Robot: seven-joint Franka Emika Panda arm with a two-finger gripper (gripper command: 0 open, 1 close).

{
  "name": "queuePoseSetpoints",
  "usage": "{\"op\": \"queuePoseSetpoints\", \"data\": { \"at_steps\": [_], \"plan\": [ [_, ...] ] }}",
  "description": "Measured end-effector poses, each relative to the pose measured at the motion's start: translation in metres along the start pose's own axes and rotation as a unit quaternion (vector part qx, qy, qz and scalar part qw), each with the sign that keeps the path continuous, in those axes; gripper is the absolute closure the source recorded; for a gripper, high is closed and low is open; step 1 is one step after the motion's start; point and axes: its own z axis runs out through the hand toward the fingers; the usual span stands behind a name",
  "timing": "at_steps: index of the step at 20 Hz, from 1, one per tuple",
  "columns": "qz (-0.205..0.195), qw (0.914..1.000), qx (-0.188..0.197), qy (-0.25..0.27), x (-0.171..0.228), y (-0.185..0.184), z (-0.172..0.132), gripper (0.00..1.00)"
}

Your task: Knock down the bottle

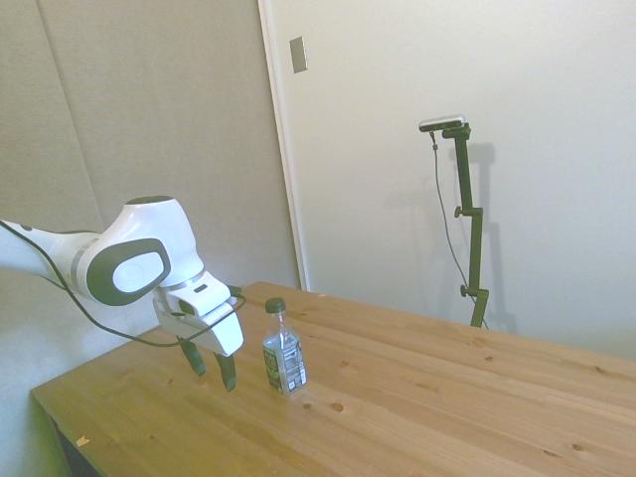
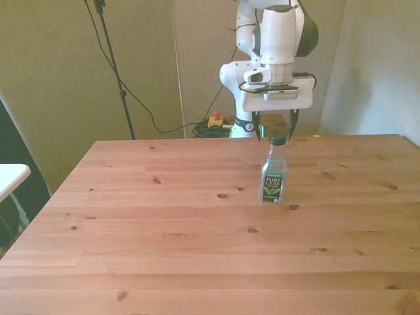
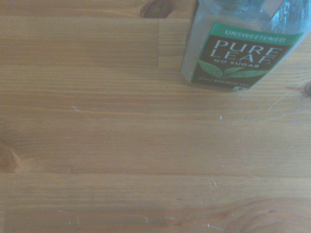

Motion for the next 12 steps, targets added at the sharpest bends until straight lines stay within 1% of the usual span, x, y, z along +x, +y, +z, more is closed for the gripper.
{"op": "queuePoseSetpoints", "data": {
  "at_steps": [1,2,7,12],
  "plan": [
    [0.0,1.0,0.0,0.0,0.0,0.0,0.0,0.0],
    [0.0,1.0,0.0,0.0,0.0,0.0,0.0,1.0],
    [0.01,0.9999,0.004,0.003,0.008,-0.001,-0.005,1.0],
    [0.042,0.9991,0.003,0.01,0.02,-0.01,-0.024,1.0]
  ]
}}
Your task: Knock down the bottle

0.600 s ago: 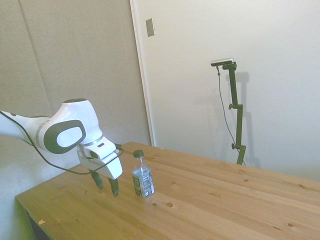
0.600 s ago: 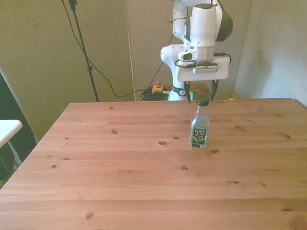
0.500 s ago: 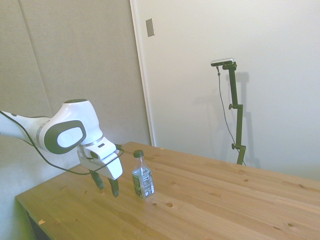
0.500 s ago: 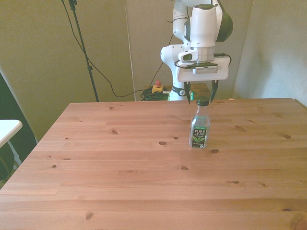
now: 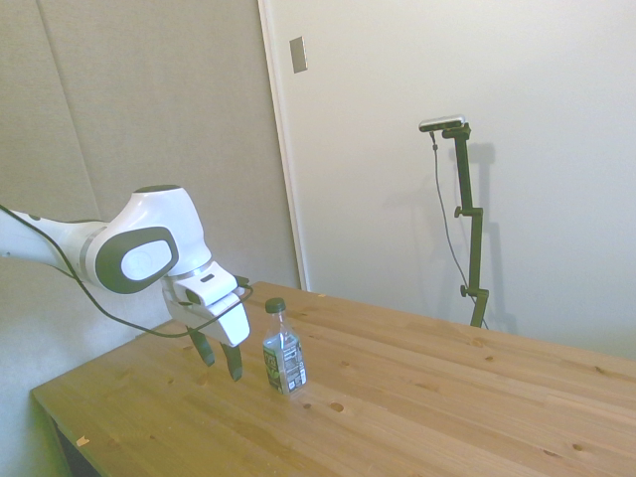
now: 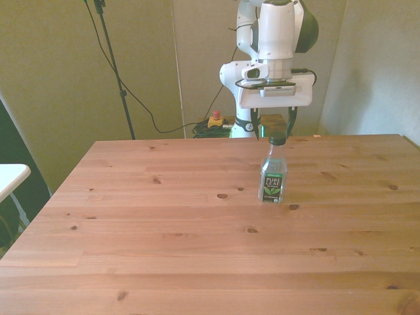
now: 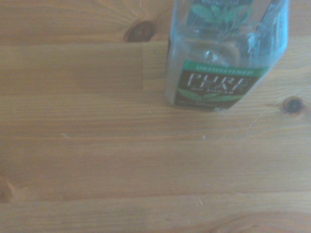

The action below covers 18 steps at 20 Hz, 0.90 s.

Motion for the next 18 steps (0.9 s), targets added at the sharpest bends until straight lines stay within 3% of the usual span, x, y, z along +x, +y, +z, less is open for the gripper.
{"op": "queuePoseSetpoints", "data": {
  "at_steps": [9,18],
  "plan": [
    [0.046,0.9987,0.002,0.021,0.016,-0.029,-0.025,1.0],
    [0.084,0.9958,-0.021,0.03,0.037,-0.048,-0.021,1.0]
  ]
}}
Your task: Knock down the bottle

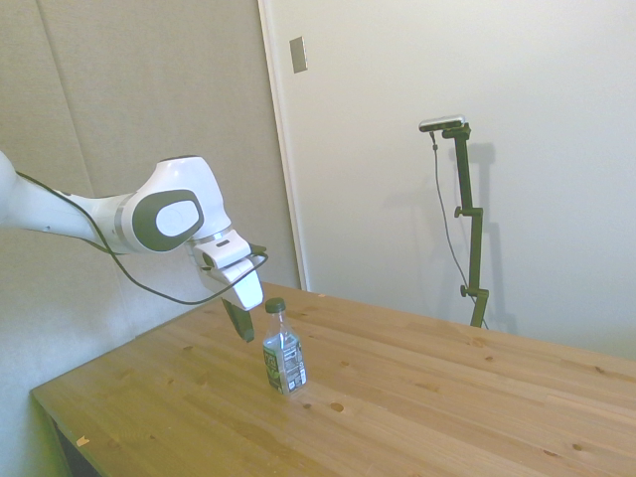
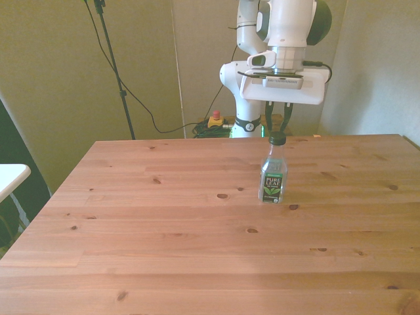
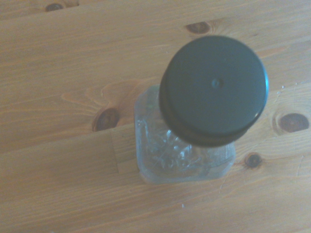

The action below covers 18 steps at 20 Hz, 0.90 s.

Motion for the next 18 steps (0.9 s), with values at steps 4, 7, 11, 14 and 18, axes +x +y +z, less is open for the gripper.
{"op": "queuePoseSetpoints", "data": {
  "at_steps": [4,7,11,14,18],
  "plan": [
    [0.01,0.9999,0.004,0.012,0.012,-0.007,-0.007,1.0],
    [0.018,0.9996,0.008,0.019,0.022,-0.016,-0.011,1.0],
    [0.035,0.9989,0.011,0.028,0.036,-0.038,-0.01,1.0],
    [0.051,0.9978,0.017,0.04,0.044,-0.065,-0.005,1.0],
    [0.061,0.9962,0.029,0.056,0.054,-0.099,0.007,1.0]
  ]
}}
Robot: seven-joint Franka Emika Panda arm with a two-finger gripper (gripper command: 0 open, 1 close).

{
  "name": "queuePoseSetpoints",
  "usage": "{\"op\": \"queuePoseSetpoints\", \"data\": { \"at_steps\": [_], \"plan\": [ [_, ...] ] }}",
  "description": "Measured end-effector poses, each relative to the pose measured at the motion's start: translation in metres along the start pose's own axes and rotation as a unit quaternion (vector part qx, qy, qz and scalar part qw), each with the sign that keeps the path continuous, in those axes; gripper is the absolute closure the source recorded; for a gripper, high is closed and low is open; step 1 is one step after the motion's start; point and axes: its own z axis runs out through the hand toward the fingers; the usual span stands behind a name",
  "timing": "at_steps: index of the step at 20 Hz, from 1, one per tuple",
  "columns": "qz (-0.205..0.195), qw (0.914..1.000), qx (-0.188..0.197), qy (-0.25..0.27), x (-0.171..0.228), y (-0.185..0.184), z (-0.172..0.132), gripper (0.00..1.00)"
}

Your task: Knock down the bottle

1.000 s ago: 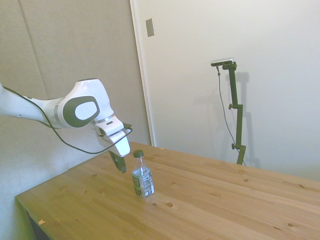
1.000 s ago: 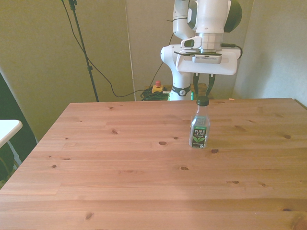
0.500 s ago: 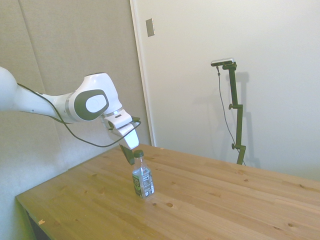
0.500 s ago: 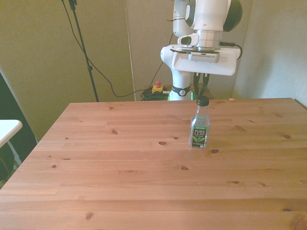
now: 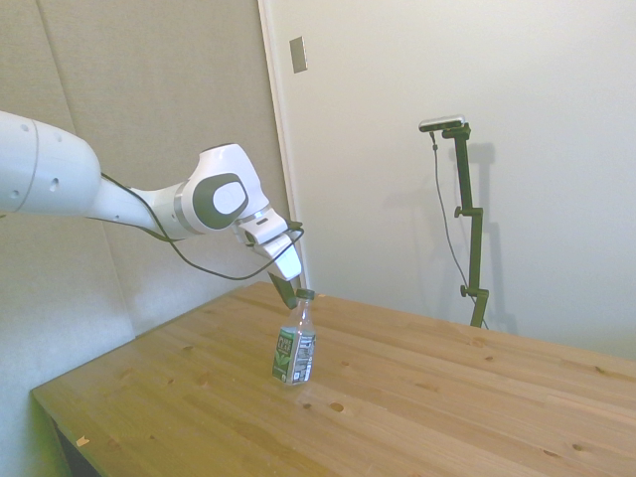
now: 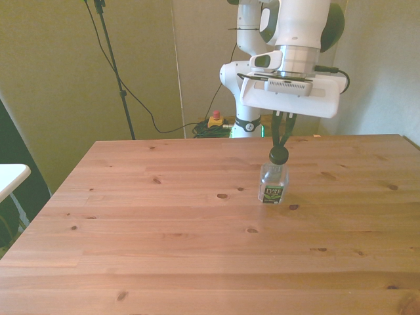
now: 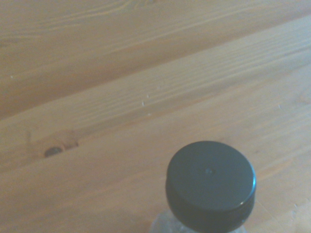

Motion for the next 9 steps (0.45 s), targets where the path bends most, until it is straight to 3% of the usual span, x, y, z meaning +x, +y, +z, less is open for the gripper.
{"op": "queuePoseSetpoints", "data": {
  "at_steps": [9],
  "plan": [
    [0.002,0.9986,0.048,0.021,0.015,-0.03,0.019,1.0]
  ]
}}
